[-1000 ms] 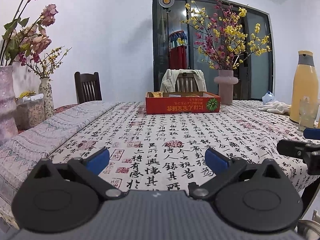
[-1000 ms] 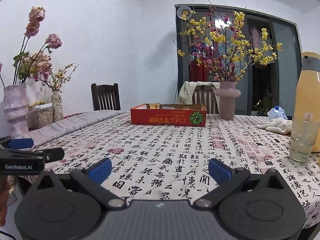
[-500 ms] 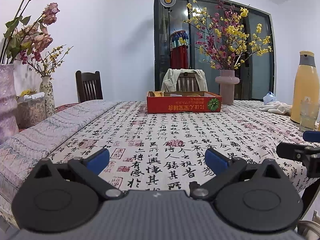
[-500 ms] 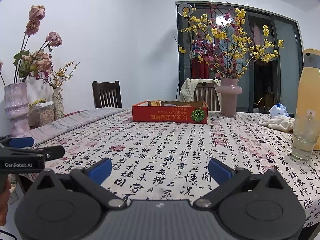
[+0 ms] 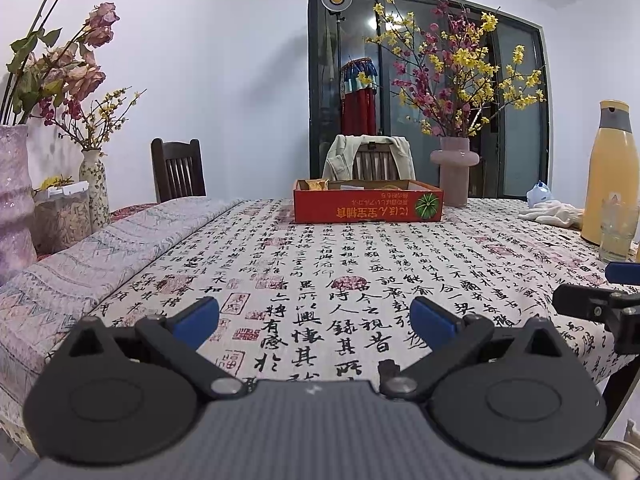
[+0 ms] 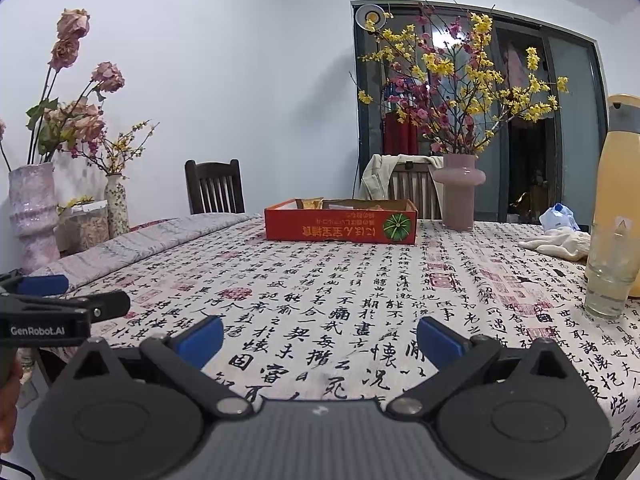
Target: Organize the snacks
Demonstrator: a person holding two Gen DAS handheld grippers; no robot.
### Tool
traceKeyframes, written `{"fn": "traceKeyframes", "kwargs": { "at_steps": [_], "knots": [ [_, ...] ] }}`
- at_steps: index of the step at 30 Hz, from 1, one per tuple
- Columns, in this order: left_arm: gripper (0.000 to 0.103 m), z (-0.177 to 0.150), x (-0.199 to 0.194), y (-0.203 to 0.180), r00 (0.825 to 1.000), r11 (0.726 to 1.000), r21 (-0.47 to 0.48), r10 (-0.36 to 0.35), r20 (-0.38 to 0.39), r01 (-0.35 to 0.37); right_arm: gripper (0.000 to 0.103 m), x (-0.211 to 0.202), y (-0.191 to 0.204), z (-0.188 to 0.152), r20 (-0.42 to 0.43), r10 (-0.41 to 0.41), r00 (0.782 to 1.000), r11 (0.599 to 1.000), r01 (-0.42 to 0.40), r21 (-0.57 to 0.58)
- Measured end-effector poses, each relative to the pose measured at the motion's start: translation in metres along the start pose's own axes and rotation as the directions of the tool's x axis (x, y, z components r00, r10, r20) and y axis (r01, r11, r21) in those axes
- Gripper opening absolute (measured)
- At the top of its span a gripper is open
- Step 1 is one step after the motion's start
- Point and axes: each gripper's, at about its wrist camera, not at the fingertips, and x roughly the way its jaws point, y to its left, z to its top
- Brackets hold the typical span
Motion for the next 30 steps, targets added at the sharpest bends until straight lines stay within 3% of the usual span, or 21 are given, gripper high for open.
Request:
{"fn": "traceKeyframes", "kwargs": {
  "at_steps": [30],
  "knots": [
    [0.103,0.001,-0.0003,0.0008,1.0,1.0,0.0,0.011,-0.003,-0.011,0.103,0.0014,-0.0002,0.0004,-0.006,0.0,1.0,1.0,0.0,-0.002]
  ]
}}
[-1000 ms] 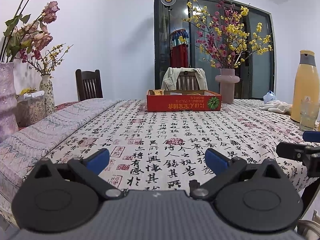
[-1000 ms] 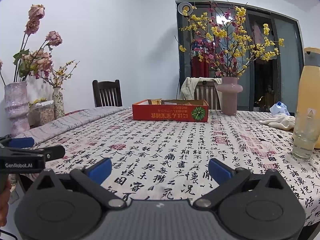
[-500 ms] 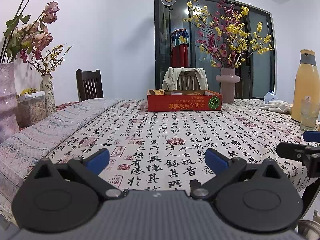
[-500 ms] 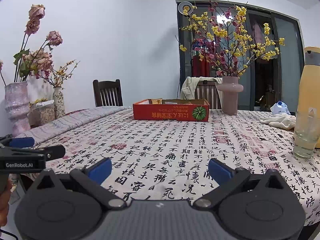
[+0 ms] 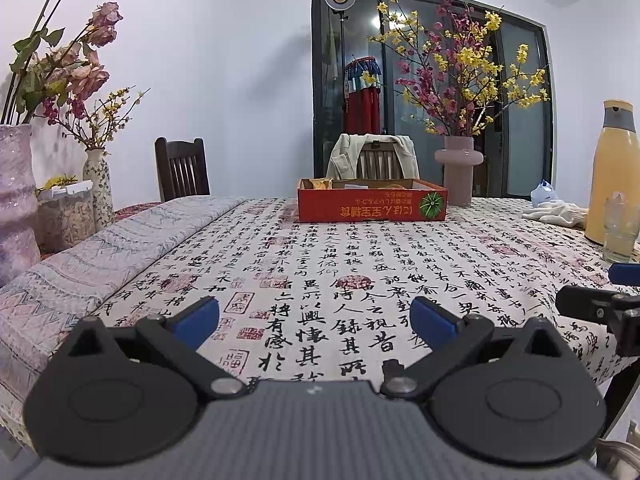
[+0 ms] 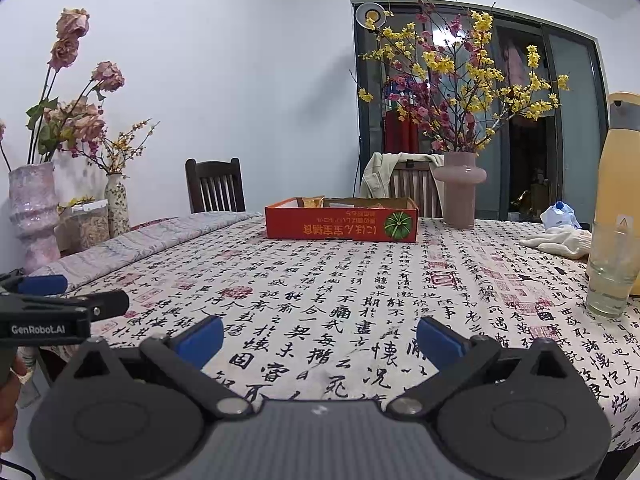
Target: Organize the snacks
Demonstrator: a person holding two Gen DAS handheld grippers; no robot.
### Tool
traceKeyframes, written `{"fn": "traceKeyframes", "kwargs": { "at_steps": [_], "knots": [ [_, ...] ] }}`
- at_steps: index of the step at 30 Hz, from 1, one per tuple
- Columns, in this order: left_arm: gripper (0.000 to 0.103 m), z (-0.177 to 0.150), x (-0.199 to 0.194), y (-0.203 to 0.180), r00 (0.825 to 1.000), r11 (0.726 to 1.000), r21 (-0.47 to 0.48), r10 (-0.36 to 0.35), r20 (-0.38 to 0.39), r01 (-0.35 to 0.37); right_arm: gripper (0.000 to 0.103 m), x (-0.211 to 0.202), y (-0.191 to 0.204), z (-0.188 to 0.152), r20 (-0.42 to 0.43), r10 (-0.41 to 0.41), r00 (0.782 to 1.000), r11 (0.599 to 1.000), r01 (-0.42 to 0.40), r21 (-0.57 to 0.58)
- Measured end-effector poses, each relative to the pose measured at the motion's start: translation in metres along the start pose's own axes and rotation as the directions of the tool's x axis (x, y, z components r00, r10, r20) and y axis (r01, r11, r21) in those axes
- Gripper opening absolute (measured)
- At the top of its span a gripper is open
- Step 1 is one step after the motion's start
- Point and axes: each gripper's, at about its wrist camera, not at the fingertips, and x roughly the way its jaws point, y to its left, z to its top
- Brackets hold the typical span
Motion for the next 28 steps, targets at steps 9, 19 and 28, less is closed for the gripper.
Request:
{"fn": "traceKeyframes", "kwargs": {
  "at_steps": [9,19,28],
  "knots": [
    [0.103,-0.0002,-0.0012,-0.0004,1.0,1.0,-0.001,0.015,0.004,-0.015,0.103,0.0,0.0001,0.0002,0.0,0.001,1.0,1.0,-0.001,0.001],
    [0.103,0.0014,-0.0035,-0.0006,1.0,1.0,-0.003,0.009,0.024,-0.009,0.103,0.0002,0.0006,0.001,0.0,0.0,1.0,1.0,0.0,0.001],
    [0.103,0.0019,-0.0036,-0.0024,1.0,1.0,0.0,0.006,0.024,-0.006,0.103,0.0002,0.0003,0.0009,0.001,0.0,1.0,1.0,0.0,0.001]
  ]
}}
